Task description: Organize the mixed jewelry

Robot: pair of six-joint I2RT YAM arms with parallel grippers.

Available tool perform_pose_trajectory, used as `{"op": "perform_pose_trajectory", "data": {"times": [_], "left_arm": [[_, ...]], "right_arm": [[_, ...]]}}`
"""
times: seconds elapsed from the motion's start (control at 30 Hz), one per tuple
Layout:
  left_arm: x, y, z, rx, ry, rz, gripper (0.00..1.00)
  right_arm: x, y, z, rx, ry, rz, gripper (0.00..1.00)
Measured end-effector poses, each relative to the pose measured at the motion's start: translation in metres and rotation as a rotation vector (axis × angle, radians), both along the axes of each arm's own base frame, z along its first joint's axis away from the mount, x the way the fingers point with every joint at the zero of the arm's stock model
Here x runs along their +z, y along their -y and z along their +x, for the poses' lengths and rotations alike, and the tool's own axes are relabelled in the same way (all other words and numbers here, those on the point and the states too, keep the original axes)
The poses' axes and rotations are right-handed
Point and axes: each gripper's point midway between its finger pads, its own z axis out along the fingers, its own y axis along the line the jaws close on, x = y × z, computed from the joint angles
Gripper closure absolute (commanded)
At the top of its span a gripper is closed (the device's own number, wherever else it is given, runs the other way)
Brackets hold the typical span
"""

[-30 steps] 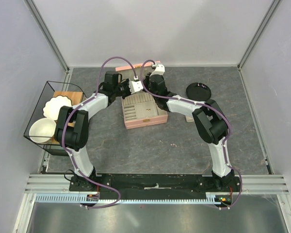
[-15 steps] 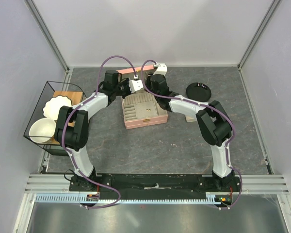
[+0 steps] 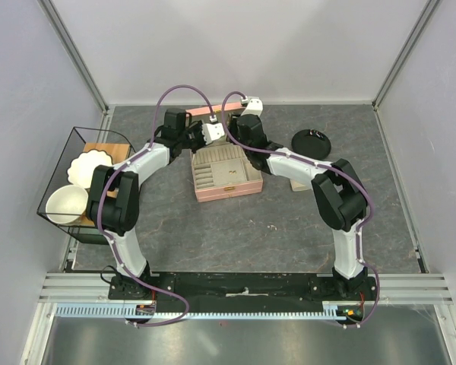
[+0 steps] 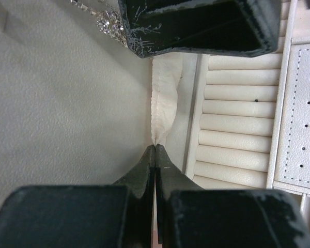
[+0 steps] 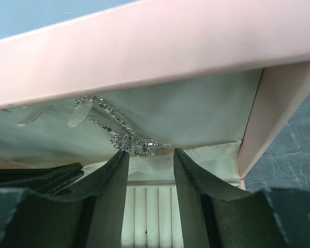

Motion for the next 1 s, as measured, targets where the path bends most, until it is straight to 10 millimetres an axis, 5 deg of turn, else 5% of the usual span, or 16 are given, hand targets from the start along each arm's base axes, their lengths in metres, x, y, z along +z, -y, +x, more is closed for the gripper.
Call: {"op": "perform_pose_trajectory", "data": {"times": [0.5,0.73,1.0], "left_arm": [[0.001,0.002,0.002,0.011,-0.016,-0.018,0.86],[0.009,0.010,0.003,0.004,-0.003,-0.033,0.68],[0.011,0.013,0.001,0.008,-0.014,-0.047,0.63]], "right_arm": [[0.032,0.004,-0.014,0.034,0.002,0.001,0.50],[0.025,0.010,-0.019,0.027,-0.032,-0.041,0.50],[0.019,0.015,-0.021,0.017,-0.055,-0.066,0.50]]}}
